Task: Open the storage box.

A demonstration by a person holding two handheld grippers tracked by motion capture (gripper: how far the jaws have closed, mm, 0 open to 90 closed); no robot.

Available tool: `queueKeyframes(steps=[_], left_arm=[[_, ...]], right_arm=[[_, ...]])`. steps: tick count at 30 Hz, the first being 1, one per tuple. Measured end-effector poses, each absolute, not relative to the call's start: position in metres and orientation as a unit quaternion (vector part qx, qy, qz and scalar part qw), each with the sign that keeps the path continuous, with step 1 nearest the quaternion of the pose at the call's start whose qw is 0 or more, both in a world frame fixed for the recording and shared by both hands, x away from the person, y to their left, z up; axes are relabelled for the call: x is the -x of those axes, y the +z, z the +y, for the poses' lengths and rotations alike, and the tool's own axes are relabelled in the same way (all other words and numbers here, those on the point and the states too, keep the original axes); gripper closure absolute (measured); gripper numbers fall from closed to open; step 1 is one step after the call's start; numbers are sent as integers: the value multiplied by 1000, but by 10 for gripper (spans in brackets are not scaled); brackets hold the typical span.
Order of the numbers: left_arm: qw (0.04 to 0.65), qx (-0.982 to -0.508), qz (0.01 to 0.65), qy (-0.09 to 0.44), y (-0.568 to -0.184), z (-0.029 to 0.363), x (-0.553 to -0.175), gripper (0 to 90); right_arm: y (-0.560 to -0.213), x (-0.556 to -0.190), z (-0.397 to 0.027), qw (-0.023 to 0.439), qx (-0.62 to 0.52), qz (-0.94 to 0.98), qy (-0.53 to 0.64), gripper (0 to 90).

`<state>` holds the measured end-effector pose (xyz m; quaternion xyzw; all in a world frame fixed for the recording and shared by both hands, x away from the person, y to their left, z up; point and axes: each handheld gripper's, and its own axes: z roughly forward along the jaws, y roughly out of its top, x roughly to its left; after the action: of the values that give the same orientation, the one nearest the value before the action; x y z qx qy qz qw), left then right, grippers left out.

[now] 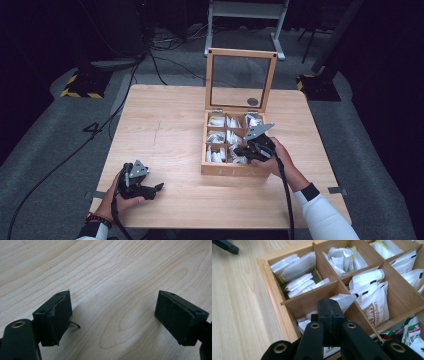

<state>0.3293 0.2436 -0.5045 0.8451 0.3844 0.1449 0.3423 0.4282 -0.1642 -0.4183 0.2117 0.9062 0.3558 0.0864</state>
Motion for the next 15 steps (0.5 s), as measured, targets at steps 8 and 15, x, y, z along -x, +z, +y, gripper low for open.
queueKeyframes(steps=[8, 15], left_arm=[[342, -846, 383, 145, -504, 244, -330, 147], [341, -846, 384, 147, -504, 244, -329, 148]], right_arm=[[-410, -428, -172, 95, -211, 897, 378, 900], [-407, -429, -176, 97, -205, 894, 387, 900]])
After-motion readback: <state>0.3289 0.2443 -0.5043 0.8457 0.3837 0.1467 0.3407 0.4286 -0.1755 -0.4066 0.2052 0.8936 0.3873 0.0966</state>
